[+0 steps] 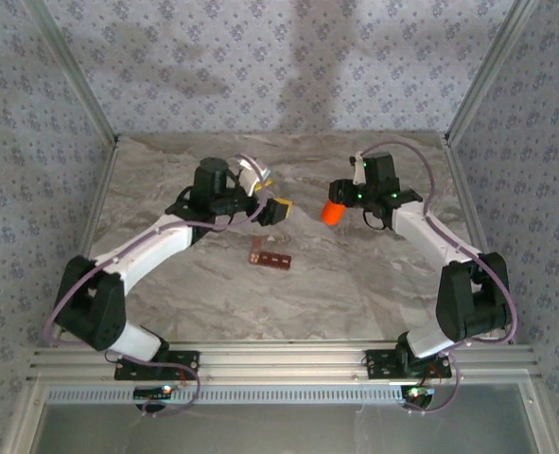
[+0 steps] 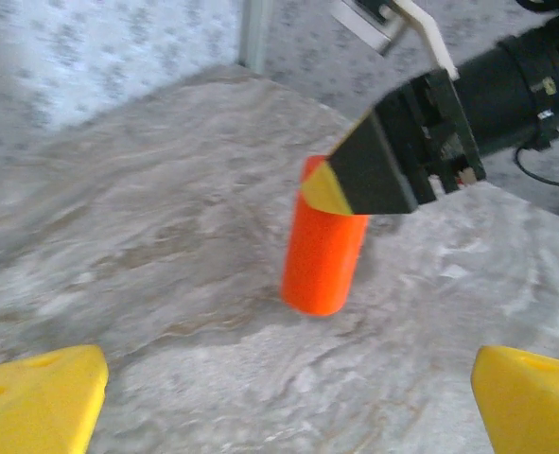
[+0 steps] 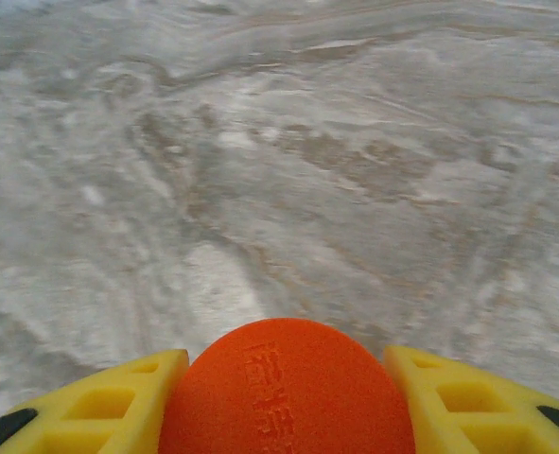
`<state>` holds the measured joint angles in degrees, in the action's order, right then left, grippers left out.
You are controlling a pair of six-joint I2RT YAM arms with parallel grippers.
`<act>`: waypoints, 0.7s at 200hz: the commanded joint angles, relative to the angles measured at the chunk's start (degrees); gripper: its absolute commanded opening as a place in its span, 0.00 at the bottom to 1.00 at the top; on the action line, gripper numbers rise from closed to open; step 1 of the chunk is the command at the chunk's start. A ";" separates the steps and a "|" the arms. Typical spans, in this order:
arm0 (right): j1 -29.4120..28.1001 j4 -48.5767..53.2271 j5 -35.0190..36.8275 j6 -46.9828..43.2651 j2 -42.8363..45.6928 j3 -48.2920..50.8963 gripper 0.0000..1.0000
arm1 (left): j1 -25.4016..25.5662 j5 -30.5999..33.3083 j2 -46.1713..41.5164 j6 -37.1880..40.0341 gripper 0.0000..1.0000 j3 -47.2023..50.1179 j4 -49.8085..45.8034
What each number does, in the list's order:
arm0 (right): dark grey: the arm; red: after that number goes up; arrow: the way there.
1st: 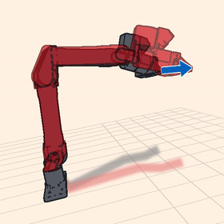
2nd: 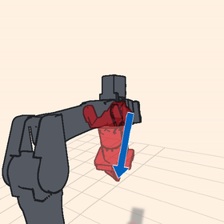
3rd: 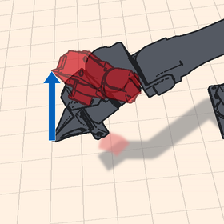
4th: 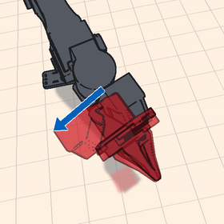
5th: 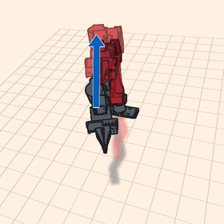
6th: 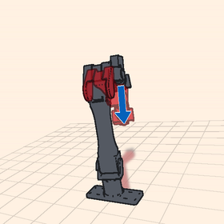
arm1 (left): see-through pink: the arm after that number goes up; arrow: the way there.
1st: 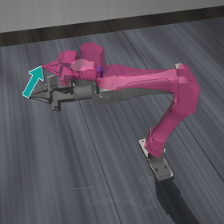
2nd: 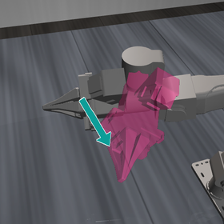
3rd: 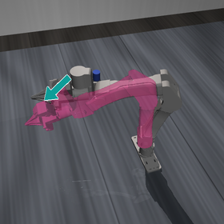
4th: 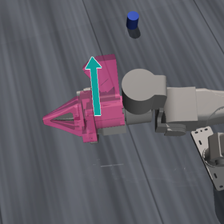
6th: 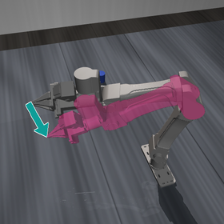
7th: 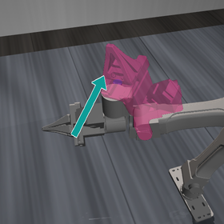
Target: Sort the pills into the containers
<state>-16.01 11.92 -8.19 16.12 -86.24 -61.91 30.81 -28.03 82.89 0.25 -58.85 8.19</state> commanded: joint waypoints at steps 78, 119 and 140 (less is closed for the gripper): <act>-3.46 -14.56 18.13 -3.99 -2.83 10.53 0.28 | -0.56 27.14 -13.85 -0.75 0.98 8.18 -1.09; -4.18 -15.54 18.75 -3.15 -4.07 12.02 0.45 | -0.49 31.62 -15.07 0.05 0.98 7.00 -5.48; -4.25 -14.84 18.13 -2.85 -3.79 11.64 0.66 | -0.50 31.79 -15.14 0.17 0.98 6.99 -6.70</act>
<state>-20.03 -3.16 8.62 13.04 -89.52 -50.87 30.48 1.08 69.41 0.40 -50.70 3.86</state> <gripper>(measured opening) 0.587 0.980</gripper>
